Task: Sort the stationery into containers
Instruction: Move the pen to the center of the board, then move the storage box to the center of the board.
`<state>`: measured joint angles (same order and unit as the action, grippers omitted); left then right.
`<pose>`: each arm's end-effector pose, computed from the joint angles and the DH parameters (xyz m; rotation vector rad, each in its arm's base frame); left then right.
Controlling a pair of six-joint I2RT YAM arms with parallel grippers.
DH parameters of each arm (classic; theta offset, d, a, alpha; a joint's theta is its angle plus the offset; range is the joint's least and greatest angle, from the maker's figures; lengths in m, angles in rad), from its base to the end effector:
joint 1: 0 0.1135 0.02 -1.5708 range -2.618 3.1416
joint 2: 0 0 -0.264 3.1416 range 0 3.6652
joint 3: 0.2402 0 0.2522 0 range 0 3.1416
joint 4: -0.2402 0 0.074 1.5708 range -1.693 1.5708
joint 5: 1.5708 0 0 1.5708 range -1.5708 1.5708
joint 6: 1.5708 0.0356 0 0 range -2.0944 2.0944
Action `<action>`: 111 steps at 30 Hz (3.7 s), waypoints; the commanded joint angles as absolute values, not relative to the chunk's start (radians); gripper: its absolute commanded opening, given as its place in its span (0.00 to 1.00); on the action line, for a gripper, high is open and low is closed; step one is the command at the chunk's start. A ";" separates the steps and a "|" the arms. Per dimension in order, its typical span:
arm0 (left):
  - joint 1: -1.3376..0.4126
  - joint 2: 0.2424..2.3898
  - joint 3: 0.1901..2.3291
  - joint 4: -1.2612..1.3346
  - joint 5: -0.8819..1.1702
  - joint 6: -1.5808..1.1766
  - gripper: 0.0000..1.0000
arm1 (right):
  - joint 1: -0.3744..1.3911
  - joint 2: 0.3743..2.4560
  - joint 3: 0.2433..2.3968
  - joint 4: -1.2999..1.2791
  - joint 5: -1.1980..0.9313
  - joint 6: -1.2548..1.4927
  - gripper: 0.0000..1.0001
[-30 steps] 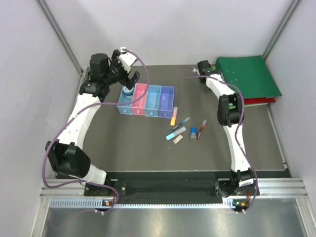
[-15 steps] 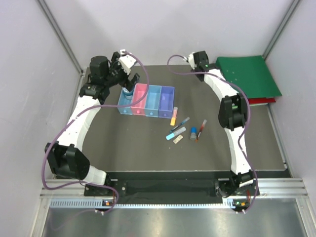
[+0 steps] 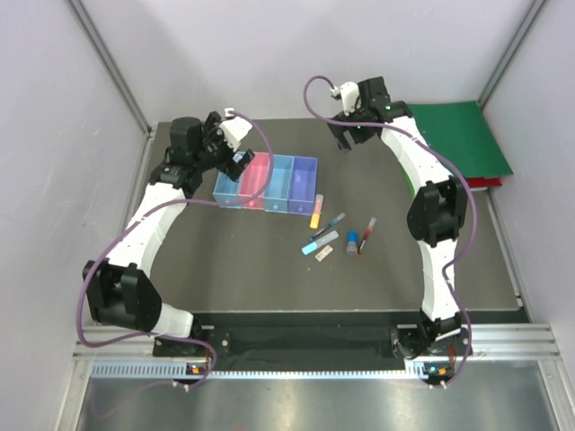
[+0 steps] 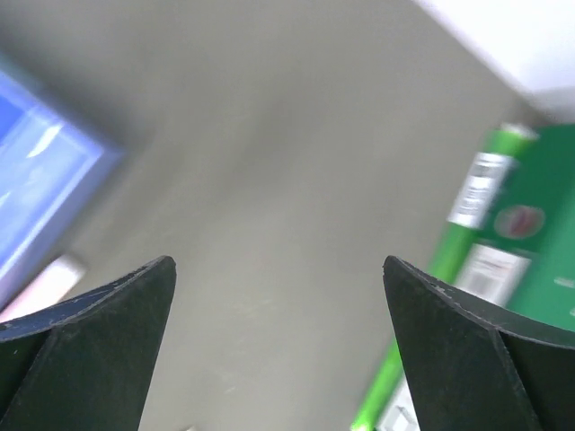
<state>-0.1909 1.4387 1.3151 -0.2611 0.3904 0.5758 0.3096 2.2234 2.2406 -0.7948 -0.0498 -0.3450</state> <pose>0.3262 -0.0768 0.3644 0.9506 1.6764 -0.1245 0.4779 0.1547 0.3106 -0.7778 2.2149 0.0410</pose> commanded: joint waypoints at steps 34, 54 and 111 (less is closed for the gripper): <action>-0.186 1.262 1.216 -0.222 0.295 0.632 0.99 | 0.431 2.359 2.065 -0.790 -0.035 -0.514 0.00; -0.186 1.246 1.216 -0.225 0.299 0.638 0.99 | 0.486 2.442 2.146 -0.814 -0.336 -0.308 0.00; -0.173 1.249 1.180 -0.127 0.301 0.635 0.99 | 0.495 2.301 2.328 -0.891 -0.399 -0.060 0.89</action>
